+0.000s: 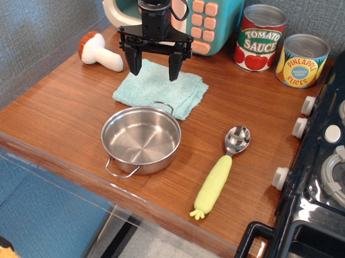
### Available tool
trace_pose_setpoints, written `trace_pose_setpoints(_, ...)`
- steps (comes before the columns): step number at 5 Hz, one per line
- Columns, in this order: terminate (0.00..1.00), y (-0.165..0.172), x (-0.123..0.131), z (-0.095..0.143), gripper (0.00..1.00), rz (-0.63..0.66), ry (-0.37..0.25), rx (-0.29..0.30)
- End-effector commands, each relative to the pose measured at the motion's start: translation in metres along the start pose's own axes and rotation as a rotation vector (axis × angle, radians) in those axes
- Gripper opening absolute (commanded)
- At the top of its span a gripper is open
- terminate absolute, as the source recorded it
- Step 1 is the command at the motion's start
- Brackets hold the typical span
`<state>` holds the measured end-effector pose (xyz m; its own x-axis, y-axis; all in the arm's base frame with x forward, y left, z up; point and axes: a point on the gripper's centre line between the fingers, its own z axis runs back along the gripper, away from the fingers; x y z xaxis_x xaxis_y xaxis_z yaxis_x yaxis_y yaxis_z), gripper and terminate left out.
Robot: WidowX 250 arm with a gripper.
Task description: Move the mushroom next to the blue rag on the opposite side, below the yellow spoon.
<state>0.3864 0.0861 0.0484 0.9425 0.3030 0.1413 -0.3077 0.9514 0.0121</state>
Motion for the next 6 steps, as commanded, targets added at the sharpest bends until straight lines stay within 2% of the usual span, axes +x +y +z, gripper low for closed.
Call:
trace_pose_setpoints(1, 0.0, 0.0, 0.0, 0.0, 1.0, 0.0, 0.0, 0.0)
trace_pose_setpoints(3, 0.0, 0.05, 0.052, 0.036, 1.0, 0.257, -0.105, -0.047)
trace_pose_setpoints(4, 0.0, 0.08, 0.069, 0.044, 1.0, 0.397, -0.134, -0.016)
trace_pose_setpoints(5, 0.0, 0.107, 0.07, 0.015, 1.0, 0.492, -0.061, 0.055)
trace_pose_setpoints(6, 0.0, 0.118, 0.049, -0.015, 1.0, 0.519, 0.027, 0.128)
